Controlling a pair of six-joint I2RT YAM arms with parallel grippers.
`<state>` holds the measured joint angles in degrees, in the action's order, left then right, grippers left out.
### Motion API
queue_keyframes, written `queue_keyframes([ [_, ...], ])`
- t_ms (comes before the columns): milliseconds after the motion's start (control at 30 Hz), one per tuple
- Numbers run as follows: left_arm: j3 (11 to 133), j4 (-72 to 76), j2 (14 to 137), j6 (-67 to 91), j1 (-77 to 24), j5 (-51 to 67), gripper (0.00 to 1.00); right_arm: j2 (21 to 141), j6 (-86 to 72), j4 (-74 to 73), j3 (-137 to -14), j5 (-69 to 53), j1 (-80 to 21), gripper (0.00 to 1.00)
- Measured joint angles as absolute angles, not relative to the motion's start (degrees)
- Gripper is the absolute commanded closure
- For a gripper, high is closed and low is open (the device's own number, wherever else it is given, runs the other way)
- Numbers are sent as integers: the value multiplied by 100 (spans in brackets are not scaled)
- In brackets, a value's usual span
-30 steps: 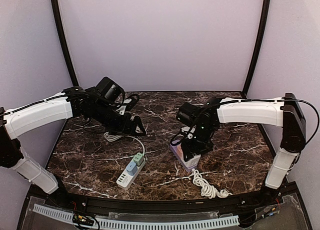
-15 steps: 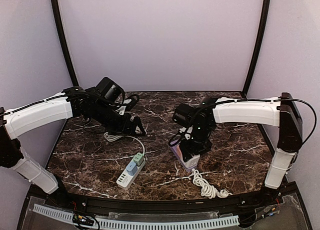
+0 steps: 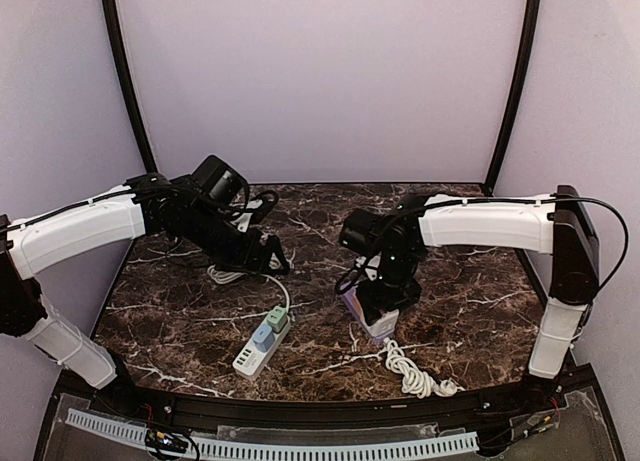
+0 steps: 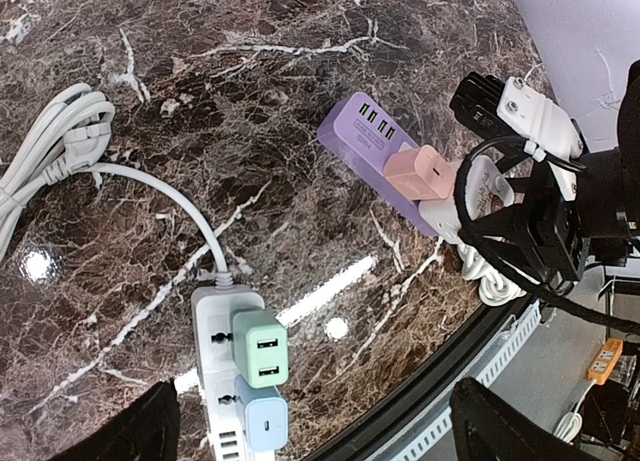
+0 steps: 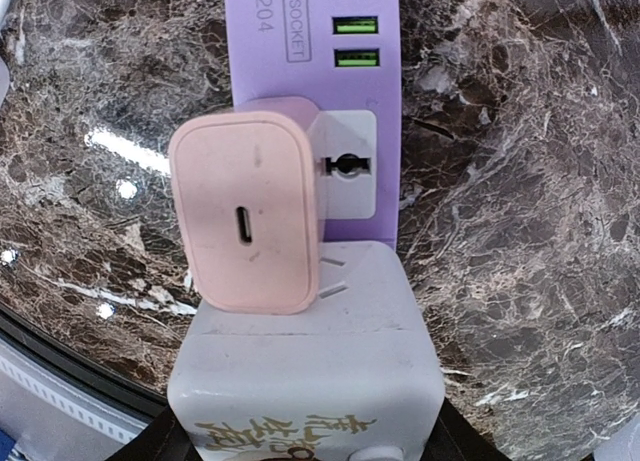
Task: Insert the plug
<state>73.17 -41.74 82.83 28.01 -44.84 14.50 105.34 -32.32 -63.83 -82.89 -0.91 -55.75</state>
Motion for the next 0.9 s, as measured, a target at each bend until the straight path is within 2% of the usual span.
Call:
queue_keyframes([
  [900, 7317, -4211, 8283, 2759, -4473, 1411, 6, 10742, -3356, -6554, -8468, 104, -5651, 100],
])
